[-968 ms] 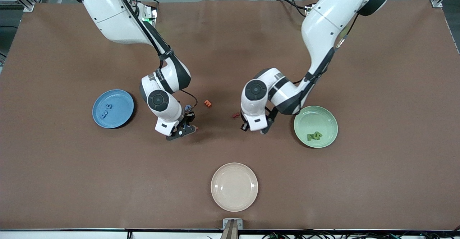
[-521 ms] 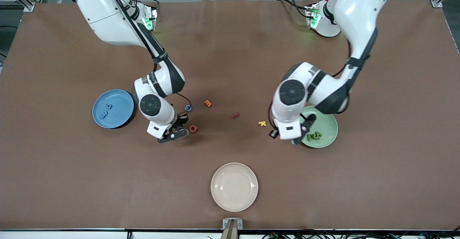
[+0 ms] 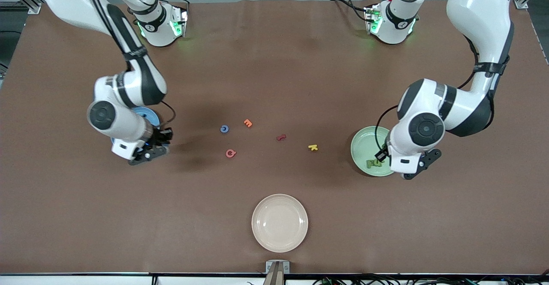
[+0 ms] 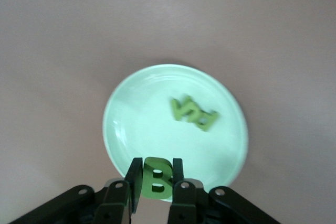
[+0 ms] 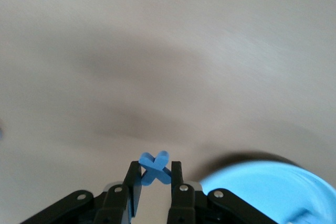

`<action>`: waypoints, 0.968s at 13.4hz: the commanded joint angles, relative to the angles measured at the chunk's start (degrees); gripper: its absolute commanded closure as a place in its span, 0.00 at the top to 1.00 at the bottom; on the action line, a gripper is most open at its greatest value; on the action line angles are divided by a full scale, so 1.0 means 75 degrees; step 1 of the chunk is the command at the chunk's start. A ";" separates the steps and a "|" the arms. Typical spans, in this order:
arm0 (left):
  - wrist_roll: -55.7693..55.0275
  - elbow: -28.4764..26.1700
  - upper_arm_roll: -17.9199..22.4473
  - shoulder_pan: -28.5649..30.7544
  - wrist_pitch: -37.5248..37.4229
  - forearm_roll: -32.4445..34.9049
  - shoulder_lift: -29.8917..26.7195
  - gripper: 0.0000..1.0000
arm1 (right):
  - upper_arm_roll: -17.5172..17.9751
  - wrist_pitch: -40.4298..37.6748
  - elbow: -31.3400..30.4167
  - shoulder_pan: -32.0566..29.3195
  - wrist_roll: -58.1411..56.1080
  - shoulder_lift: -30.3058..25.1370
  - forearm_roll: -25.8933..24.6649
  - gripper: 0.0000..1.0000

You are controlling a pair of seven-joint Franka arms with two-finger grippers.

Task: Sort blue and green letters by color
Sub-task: 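Drop B on the green plate while the right gripper drops x on blue plate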

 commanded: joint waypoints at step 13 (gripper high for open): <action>0.0207 -0.0686 -0.0089 0.0419 0.1963 -0.0014 0.0623 0.60 | 0.0131 0.1854 -0.2704 -0.1763 -0.2233 -0.0694 0.0001 0.13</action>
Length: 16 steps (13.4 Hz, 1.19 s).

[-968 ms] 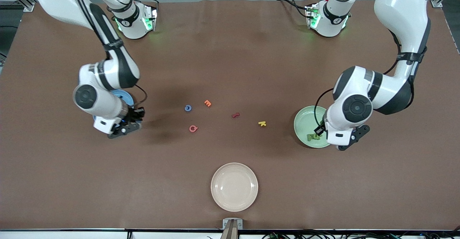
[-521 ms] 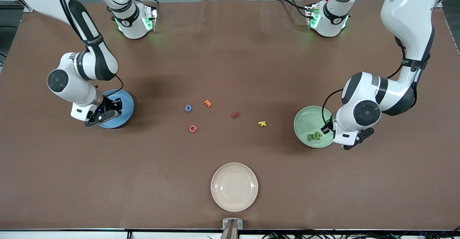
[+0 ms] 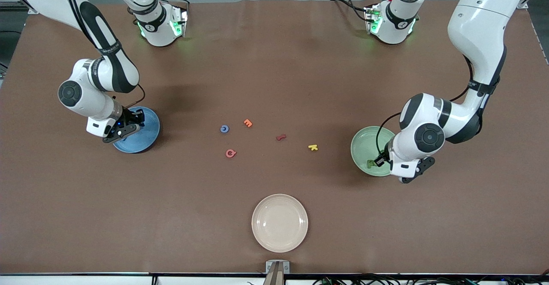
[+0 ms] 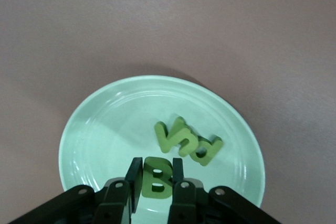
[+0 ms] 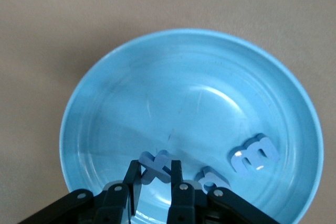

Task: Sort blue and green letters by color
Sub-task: 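Drop B on the green plate while the right gripper drops x on blue plate, then grasp blue c with the right gripper while the left gripper withdraws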

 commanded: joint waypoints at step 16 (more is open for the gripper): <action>0.2362 0.2675 -0.0208 0.0154 -0.3134 -0.0042 -0.1990 1.00 | 0.0211 -0.1927 0.1633 0.1915 0.5155 -0.0190 0.0115 0.98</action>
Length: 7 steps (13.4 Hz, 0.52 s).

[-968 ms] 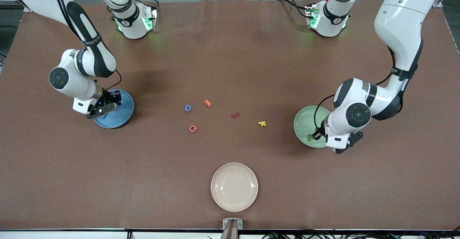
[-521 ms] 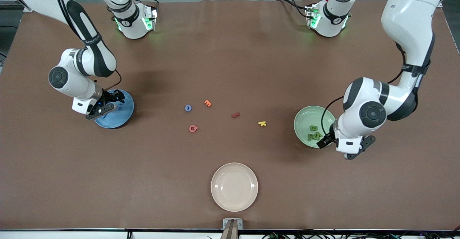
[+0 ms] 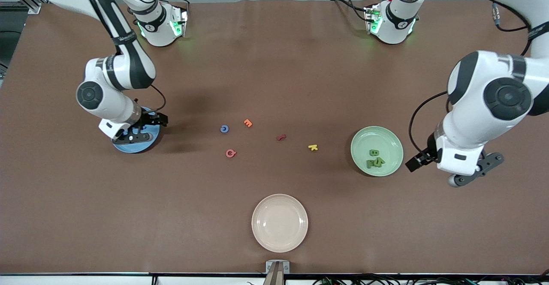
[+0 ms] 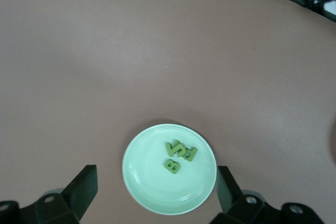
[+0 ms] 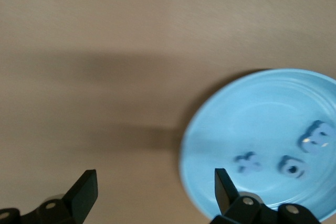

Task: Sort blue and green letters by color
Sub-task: 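Grasp blue c with the right gripper while the left gripper withdraws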

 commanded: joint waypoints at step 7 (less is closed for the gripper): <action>0.2782 -0.0031 0.0512 -0.0015 -0.1125 -0.0489 -0.2077 1.00 | -0.0047 0.0815 0.0758 0.2284 0.4442 0.1017 0.0493 0.95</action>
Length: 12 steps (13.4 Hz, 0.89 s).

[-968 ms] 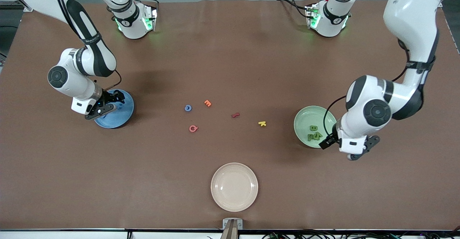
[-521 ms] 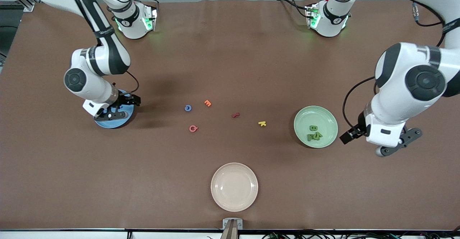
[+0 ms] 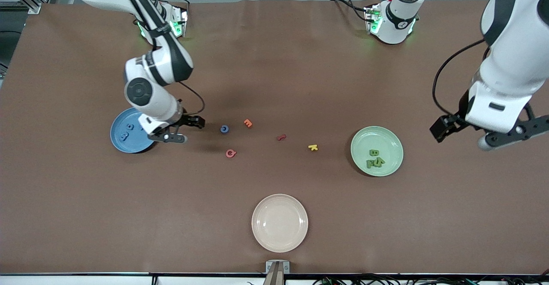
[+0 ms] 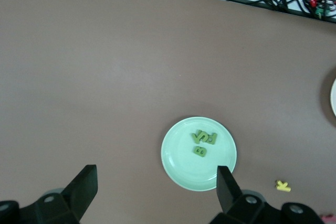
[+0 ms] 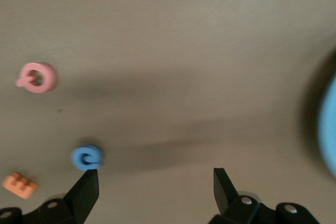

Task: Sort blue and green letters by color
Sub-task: 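Grasp blue c with the right gripper while the left gripper withdraws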

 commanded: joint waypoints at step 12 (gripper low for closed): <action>0.3061 -0.0603 0.2270 -0.0691 -0.1395 -0.1915 -0.1474 1.00 | -0.0094 0.1570 0.0289 0.1193 0.1683 0.1302 0.0012 0.68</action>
